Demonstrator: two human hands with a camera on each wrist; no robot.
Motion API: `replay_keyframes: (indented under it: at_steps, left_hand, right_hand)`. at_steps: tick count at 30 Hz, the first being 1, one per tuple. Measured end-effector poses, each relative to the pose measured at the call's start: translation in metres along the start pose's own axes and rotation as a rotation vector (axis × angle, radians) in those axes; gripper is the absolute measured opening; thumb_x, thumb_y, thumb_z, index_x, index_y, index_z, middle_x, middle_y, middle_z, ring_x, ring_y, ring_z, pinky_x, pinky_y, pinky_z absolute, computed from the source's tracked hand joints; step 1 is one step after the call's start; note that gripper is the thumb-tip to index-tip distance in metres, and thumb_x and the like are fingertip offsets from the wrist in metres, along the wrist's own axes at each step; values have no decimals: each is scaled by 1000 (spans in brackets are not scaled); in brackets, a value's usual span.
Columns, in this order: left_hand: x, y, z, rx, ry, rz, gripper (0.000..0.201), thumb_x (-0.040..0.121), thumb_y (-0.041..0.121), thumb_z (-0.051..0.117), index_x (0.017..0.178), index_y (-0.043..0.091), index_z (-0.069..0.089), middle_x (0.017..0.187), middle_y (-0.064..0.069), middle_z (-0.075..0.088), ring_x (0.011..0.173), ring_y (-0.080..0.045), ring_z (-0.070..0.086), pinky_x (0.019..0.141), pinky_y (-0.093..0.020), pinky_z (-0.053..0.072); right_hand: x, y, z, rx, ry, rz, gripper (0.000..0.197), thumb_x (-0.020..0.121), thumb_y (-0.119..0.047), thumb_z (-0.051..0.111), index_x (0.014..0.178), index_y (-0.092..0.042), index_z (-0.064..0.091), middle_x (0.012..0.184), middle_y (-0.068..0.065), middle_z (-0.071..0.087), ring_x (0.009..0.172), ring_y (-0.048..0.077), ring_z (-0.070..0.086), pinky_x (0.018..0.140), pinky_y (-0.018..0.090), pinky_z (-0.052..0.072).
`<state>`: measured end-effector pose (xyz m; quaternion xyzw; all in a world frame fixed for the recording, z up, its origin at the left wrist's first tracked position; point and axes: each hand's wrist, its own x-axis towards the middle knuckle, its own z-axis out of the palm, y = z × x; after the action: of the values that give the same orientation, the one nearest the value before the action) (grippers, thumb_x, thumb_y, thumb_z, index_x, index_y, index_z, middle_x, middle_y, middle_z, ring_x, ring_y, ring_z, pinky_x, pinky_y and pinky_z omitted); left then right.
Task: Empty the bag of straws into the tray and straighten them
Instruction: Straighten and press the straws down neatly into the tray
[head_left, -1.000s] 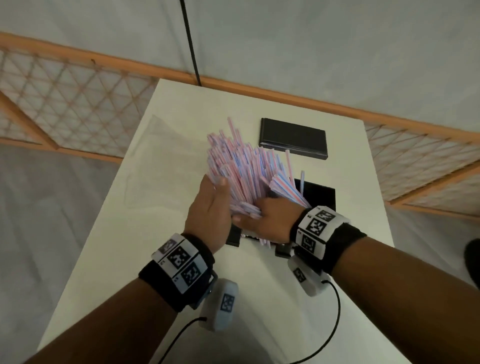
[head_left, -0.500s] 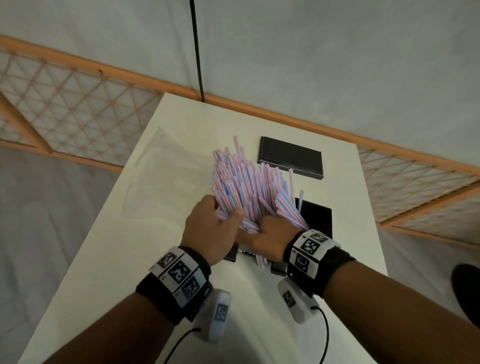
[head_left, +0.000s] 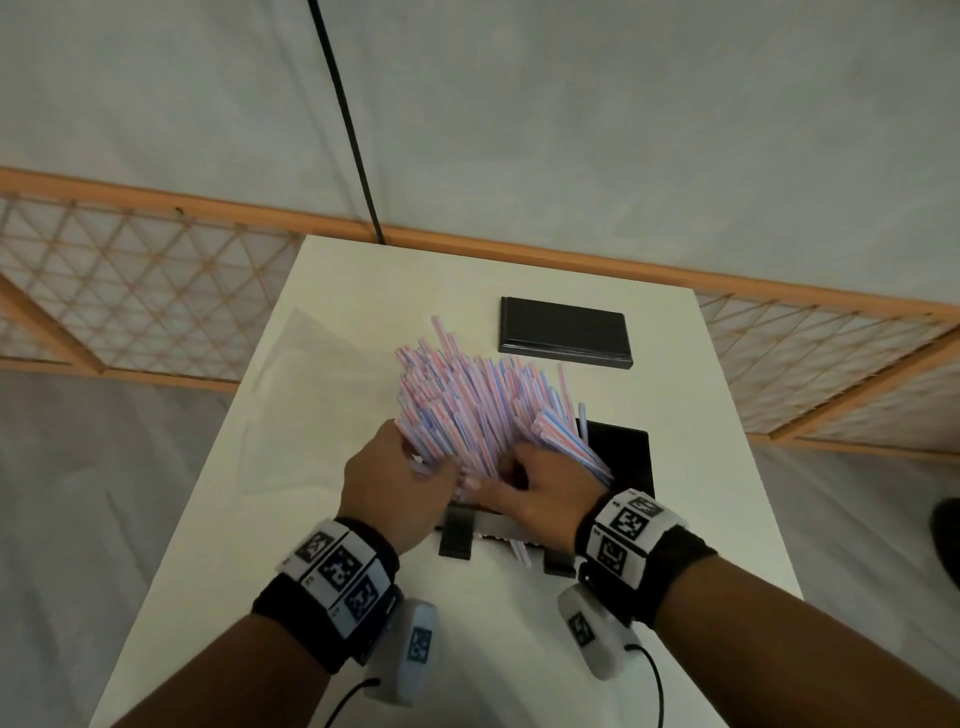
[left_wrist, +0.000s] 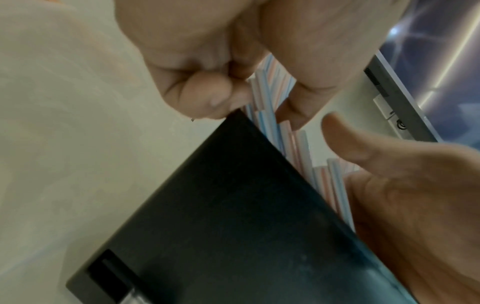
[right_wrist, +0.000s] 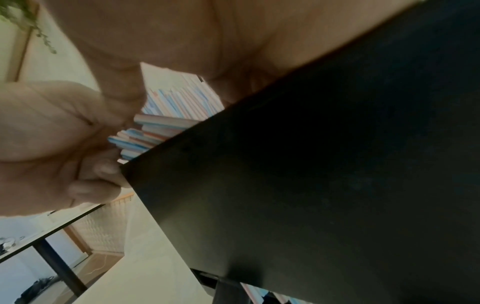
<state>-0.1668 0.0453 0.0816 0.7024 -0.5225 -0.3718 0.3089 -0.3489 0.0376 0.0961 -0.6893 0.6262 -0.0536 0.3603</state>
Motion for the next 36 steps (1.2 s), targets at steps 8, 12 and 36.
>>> replay_keyframes:
  at_steps: [8,12,36]
  left_hand:
    - [-9,-3,-3,-12,51,141,17,82,20,77,86,16,61,75,12,63,71,-12,62,60,-13,43]
    - [-6,-10,-4,-28,34,124,16,83,24,74,83,16,61,75,5,65,72,-22,66,68,-39,58]
    - [-1,-14,-3,-114,-17,36,16,80,33,74,85,23,63,75,6,65,70,-24,70,66,-47,62]
  right_hand:
    - [22,-16,1,-148,56,56,41,89,-50,60,70,-14,59,62,-1,55,57,11,50,49,24,34]
    - [24,-23,-2,-229,139,-43,31,88,-33,63,65,-18,48,58,-4,48,63,21,53,60,27,38]
    - [8,-32,-10,-213,147,4,32,88,-40,66,72,-13,59,68,-1,58,63,13,54,52,20,38]
